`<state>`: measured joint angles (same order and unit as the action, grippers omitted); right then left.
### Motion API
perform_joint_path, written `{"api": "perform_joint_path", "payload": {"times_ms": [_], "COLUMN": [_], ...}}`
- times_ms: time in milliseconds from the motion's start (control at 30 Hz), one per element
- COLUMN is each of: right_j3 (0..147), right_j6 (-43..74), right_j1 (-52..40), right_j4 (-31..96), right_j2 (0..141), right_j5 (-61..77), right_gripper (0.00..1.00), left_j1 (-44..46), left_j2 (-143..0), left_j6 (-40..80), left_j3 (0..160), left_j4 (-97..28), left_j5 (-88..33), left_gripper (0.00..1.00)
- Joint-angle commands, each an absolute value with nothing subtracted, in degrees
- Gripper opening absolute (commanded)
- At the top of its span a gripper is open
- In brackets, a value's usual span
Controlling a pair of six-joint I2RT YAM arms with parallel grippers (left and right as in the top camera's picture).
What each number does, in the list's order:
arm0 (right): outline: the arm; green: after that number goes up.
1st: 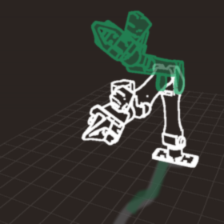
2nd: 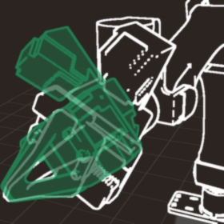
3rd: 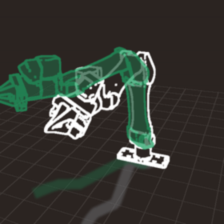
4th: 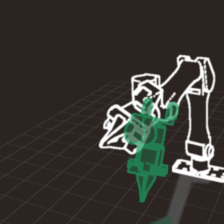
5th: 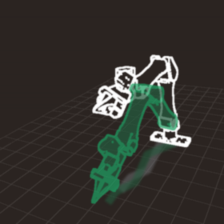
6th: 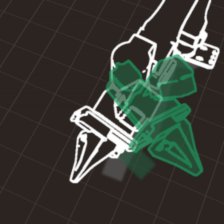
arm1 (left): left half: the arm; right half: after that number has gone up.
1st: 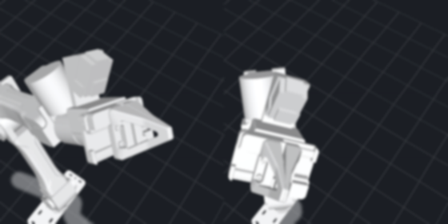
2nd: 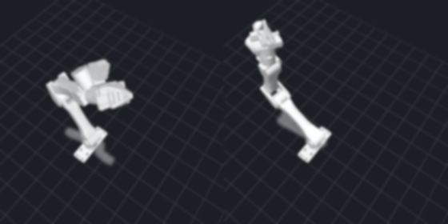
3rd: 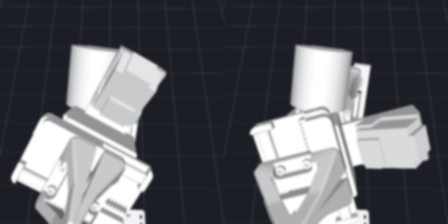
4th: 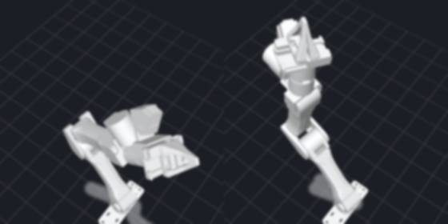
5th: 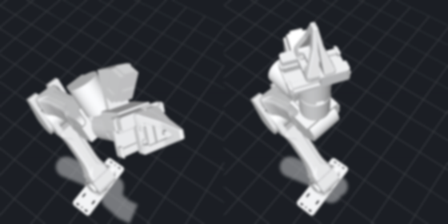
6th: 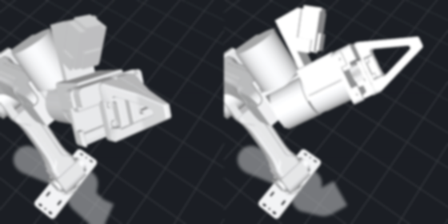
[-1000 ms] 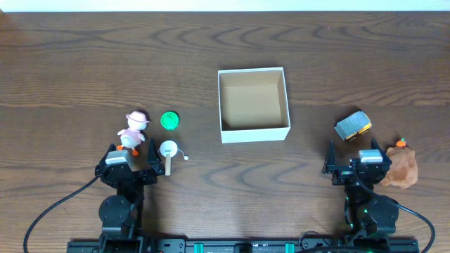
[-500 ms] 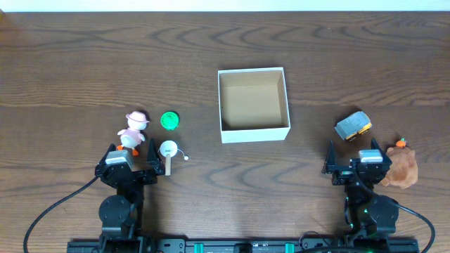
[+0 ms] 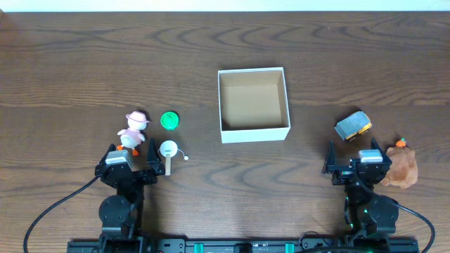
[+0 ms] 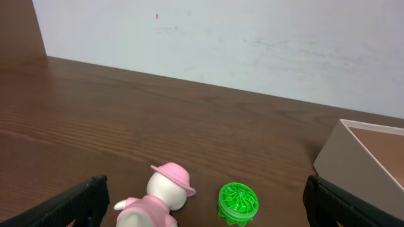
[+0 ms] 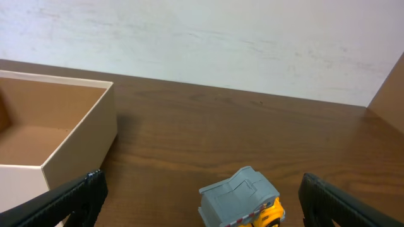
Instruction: Pack container
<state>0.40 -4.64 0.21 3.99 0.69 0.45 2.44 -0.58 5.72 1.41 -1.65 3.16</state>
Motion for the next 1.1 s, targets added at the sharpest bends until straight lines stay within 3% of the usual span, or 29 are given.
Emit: {"api": "perform_joint_path", "payload": {"times_ms": [0,733,933,1067], "right_j3": [0.3,0.3,0.3,1.0], "right_j6": [-5.2,-8.6,3.6,4.3], "right_j1": [0.7,0.7,0.7,0.7], "right_j4": [4.2,3.9,4.0,4.3], "right_j2": [0.4,0.4,0.6,2.0], "right_j5": [0.3,-4.0,-3.6,-3.2], "right_gripper": [0.99,0.99,0.99,0.99], "left_j1": [2.2,2.2,2.2,2.2], "left_j2": [-0.3,-0.3,-0.4,-0.9], "left_j6": [4.8,4.8,4.8,8.3], "left_j3": [0.3,0.3,0.2,1.1], "left_j4": [-3.8,-3.8,-3.8,-4.1], "left_j5": [3.5,3.5,3.4,1.9], "left_gripper": [0.98,0.98,0.98,0.98]}}
